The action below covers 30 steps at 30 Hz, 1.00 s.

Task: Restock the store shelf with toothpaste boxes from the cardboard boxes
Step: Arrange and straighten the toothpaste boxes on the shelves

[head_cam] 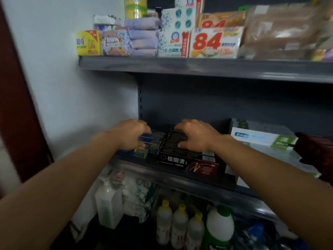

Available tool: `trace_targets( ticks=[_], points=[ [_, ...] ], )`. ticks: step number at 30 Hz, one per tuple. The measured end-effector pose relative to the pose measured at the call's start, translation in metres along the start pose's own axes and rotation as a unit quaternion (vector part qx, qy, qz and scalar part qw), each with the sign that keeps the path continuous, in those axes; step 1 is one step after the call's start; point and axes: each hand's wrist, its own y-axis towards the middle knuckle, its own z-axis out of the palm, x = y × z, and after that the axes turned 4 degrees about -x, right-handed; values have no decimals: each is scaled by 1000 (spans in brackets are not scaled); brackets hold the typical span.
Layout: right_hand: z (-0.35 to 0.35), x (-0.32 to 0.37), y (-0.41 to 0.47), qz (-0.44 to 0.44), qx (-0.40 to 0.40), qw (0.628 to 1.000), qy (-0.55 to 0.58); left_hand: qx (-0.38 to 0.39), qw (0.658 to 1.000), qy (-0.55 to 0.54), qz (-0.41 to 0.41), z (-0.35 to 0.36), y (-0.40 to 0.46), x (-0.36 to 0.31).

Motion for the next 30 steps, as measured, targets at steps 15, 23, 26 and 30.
trace_targets(
  ticks=[15,23,26,30],
  points=[
    [20,39,36,23,15,999,-19,-18,999,-29,-13,24,-16,69],
    [32,62,73,103,64,992,-42,-13,997,-49,58,59,20,124],
    [33,69,85,121,79,988,-47,-2,996,-63,70,67,30,139],
    [43,74,99,136,104,983,-58,10,993,-86,85,78,39,151]
  ],
)
